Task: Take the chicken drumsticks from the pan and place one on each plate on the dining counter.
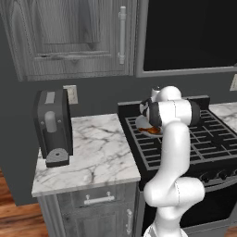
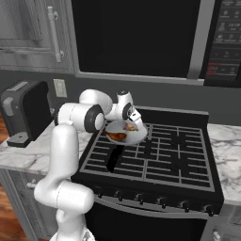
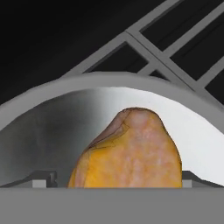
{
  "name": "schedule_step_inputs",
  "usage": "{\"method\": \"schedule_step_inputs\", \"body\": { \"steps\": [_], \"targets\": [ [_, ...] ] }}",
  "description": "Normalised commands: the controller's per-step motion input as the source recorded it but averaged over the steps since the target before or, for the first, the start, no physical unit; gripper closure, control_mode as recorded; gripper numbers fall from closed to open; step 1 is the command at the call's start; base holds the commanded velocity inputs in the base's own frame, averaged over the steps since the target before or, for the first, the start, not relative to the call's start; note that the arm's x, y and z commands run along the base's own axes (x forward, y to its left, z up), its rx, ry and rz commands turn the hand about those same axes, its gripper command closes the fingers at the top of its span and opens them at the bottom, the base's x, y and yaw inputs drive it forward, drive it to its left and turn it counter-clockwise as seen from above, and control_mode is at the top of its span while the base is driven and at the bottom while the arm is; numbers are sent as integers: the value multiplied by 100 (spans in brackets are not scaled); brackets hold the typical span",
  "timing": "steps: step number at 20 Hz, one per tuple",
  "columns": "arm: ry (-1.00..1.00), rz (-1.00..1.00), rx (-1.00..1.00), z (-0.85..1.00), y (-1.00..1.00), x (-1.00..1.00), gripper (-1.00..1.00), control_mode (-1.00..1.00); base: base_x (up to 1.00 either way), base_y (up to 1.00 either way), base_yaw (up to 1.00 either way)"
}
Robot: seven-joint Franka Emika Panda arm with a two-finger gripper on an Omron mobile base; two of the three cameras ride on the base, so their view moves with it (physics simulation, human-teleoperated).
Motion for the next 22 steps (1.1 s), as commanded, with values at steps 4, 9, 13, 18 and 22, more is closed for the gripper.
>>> {"method": "schedule_step_inputs", "body": {
  "steps": [4,9,13,18,22],
  "targets": [
    [3,-6,0,-31,4,-31,100,-100,0,0,0],
    [4,-5,0,-35,0,-38,100,-100,0,0,0],
    [-9,0,0,-3,0,-29,100,-100,0,0,0],
    [-23,0,0,19,0,-53,100,-100,0,0,0],
    [-24,0,0,13,0,-57,100,-100,0,0,0]
  ]
}}
